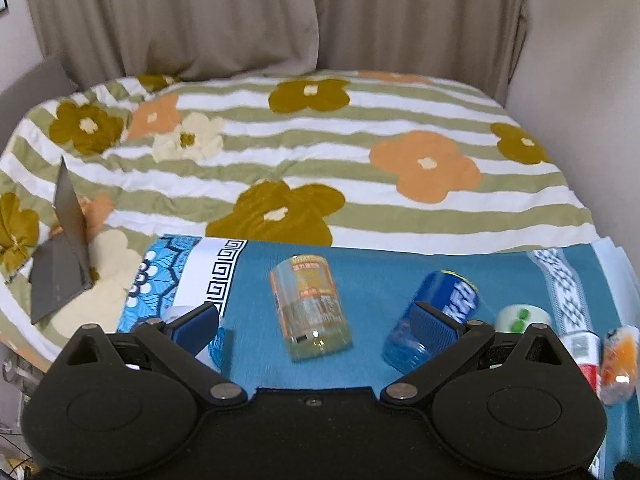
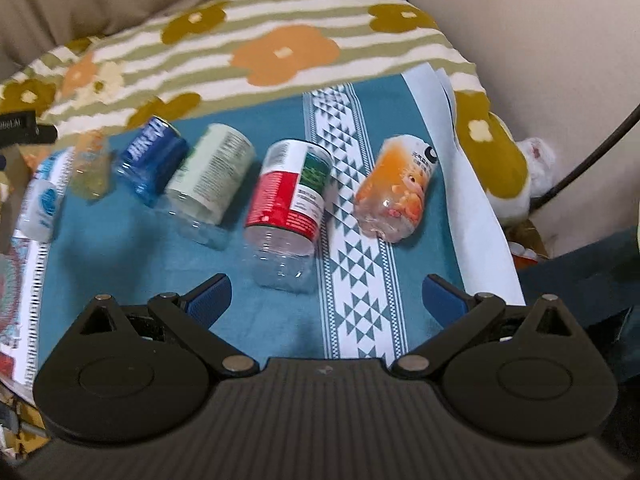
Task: Flip cup upright
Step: 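Move the left gripper to the clear orange-labelled cup and close on it, then lift the cup with the left gripper and turn it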
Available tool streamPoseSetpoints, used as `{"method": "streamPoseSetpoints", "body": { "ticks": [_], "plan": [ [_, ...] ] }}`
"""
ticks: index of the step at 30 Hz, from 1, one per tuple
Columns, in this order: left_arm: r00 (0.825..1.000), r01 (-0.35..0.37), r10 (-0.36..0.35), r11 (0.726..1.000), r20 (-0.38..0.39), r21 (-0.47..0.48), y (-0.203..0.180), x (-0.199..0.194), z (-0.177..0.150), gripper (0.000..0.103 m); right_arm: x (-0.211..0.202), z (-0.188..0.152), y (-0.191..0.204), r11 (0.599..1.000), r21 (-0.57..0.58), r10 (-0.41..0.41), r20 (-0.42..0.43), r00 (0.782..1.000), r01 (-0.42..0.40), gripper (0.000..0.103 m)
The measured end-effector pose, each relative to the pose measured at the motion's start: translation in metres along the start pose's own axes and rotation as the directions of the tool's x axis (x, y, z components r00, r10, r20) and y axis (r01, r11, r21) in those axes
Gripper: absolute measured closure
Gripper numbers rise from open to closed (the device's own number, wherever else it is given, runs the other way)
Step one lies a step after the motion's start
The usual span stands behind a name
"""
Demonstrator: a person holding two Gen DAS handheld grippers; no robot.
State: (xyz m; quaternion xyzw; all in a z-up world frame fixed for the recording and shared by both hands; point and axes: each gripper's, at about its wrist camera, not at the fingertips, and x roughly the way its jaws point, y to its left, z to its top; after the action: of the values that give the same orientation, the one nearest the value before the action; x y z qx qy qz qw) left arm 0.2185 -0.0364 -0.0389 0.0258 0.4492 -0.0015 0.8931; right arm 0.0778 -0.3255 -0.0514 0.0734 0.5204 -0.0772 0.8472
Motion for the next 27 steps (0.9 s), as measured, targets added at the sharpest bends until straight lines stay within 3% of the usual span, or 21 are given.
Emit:
{"method": "streamPoseSetpoints", "body": {
  "ticks": [7, 14, 21, 27],
  "plan": [
    [0.996, 0.020, -0.019, 1.000, -0.090, 0.015, 0.011, 0.055, 0.013, 0.001, 0.019, 0.006, 0.014, 0.995, 0.104, 0.004, -0.039, 0.999, 0.000, 0.000],
    [0.983, 0.054, -0.052, 0.998, -0.178, 0.008, 0.013, 0.096, 0.011, 0.012, 0.028, 0.008, 0.027, 0.991, 0.123, -0.051, -0.049, 0.998, 0.056, 0.000],
    [0.967, 0.086, -0.086, 0.996, -0.239, -0.010, 0.015, 0.116, 0.007, 0.033, 0.034, 0.007, 0.028, 0.985, 0.151, -0.071, -0.063, 0.995, 0.080, 0.000],
    [0.969, 0.095, -0.094, 0.995, -0.227, -0.007, 0.017, 0.114, 0.005, 0.034, 0.035, 0.006, 0.030, 0.986, 0.148, -0.071, -0.060, 0.996, 0.079, 0.000]
  ]
}}
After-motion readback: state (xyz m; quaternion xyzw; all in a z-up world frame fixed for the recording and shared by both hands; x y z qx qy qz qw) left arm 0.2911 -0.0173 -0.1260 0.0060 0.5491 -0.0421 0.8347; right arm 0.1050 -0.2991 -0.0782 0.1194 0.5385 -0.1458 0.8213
